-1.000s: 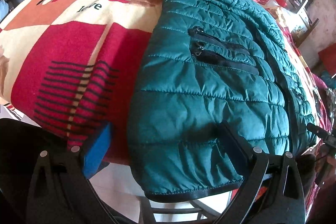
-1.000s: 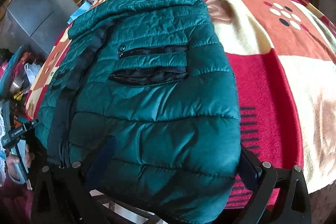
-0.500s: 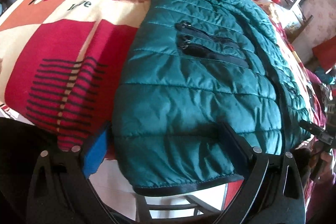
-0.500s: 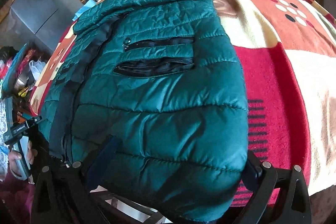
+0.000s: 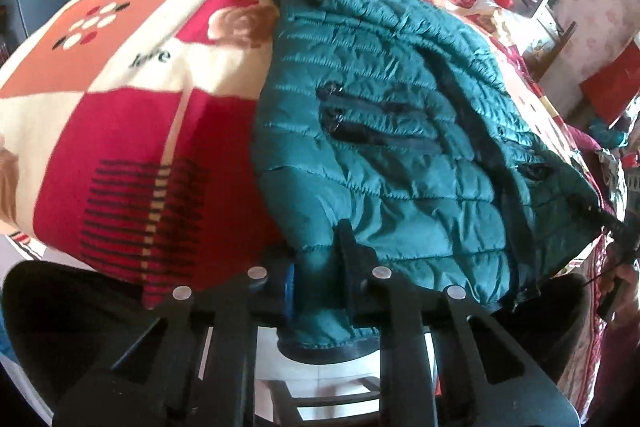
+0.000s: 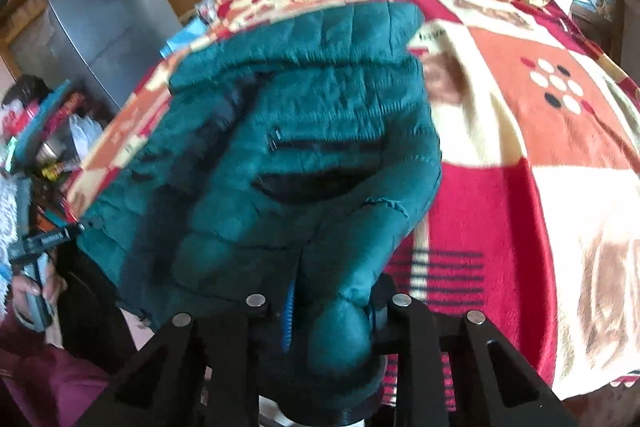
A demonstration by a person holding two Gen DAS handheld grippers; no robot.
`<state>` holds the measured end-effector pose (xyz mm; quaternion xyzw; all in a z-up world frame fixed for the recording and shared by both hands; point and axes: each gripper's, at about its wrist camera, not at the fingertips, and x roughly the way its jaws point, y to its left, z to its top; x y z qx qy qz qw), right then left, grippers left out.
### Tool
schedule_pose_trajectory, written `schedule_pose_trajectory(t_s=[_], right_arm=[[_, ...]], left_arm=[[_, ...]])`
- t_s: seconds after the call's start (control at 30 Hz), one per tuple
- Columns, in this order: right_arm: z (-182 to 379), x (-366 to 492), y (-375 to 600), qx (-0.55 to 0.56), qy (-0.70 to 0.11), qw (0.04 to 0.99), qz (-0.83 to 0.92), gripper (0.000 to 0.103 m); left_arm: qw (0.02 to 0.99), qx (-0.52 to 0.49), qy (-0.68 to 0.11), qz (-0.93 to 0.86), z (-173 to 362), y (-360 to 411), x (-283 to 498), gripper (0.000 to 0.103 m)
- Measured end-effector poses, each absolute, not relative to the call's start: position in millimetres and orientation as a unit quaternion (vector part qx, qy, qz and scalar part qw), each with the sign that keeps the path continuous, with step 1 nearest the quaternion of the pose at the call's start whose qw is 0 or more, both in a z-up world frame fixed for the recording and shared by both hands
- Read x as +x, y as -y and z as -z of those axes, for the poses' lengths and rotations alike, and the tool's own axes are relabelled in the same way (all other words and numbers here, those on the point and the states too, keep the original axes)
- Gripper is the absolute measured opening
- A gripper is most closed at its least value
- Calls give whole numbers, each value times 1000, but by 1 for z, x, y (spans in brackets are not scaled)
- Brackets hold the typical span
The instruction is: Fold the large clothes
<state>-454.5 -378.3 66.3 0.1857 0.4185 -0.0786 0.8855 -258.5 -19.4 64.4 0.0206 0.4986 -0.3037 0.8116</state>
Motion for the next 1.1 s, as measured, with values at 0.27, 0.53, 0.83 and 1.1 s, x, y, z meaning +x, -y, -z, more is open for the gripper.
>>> schedule_pose_trajectory(t_s=[0.27,0.53,0.83,1.1], right_arm=[[-96,-449,380,190,-377,903,73,22],[-123,-441,392,200,-330,918,86,22],[-152,-411,409,200,-298,927,105,22],[-167,-371,428,200,-287,929,123,21]], left_arm=[[826,4,-467,315,-94,19,-254,15],[849,-5,-424,314,-126,25,-238,15],[866,-14,-394,308,-147,36,-210,13],[869,-41,-390,300,-157,47,-173,13]])
